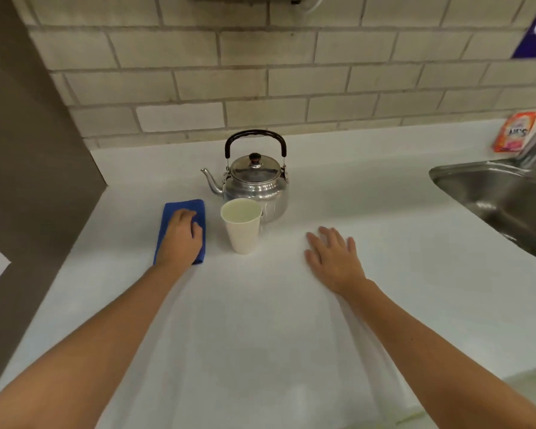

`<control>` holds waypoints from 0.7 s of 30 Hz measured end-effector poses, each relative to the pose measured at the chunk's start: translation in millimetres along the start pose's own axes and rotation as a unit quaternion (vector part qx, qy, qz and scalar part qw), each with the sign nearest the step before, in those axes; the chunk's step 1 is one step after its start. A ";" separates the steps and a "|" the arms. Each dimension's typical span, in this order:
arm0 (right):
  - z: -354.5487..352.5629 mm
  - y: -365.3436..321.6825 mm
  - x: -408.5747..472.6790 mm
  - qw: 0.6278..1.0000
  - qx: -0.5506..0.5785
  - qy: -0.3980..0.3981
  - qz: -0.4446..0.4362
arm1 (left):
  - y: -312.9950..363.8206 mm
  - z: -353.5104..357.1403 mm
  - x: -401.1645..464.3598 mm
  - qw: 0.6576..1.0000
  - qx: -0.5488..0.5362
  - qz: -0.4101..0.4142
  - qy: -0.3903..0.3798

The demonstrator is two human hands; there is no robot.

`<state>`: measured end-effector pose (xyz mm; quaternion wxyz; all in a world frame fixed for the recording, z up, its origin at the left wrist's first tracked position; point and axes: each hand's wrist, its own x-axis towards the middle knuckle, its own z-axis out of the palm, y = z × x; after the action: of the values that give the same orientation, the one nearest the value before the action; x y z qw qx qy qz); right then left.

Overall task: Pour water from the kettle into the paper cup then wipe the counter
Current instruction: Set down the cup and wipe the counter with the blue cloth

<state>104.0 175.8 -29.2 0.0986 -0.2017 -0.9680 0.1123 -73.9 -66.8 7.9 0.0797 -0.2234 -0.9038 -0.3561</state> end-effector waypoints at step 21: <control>-18.4 -12.3 -11.3 0.998 0.058 -0.003 -0.003 | -27.3 -9.9 -95.6 0.971 0.203 0.009 -0.123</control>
<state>113.9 163.4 -10.1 0.1073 -0.1919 -0.9609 0.1684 -1.8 -124.4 -30.5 0.0151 -0.2524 -0.9581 -0.1345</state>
